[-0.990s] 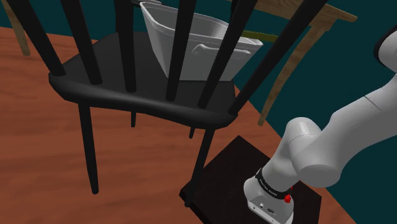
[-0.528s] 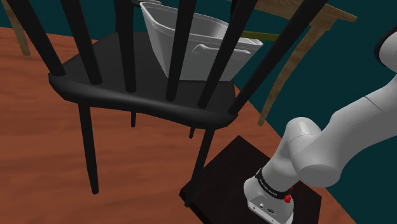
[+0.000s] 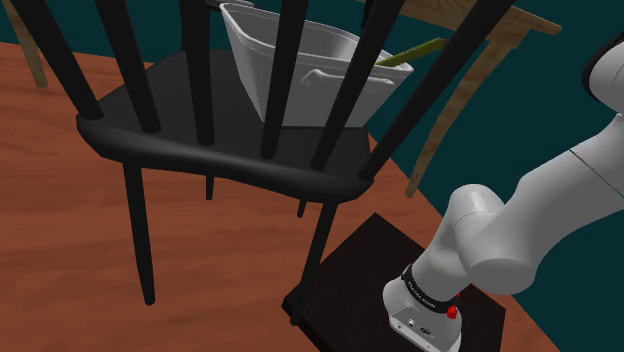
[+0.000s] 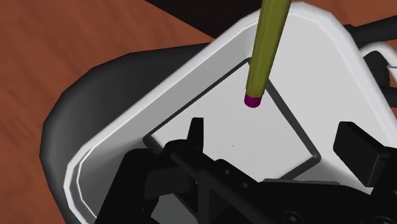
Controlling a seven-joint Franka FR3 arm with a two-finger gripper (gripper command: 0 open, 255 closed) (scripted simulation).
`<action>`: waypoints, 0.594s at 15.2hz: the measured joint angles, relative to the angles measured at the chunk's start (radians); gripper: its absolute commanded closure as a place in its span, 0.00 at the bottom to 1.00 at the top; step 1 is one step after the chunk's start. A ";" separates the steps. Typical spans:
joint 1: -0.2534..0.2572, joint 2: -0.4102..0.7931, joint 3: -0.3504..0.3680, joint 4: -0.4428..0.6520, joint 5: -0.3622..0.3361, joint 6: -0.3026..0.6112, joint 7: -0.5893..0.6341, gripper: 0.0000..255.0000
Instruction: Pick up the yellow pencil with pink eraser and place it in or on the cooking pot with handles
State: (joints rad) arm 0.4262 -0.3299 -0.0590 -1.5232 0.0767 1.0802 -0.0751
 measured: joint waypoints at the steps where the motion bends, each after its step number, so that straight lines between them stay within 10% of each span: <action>1: 0.001 0.025 -0.001 0.054 0.002 -0.029 0.001 0.00; 9: -0.001 0.087 -0.012 0.192 0.005 -0.107 -0.005 0.00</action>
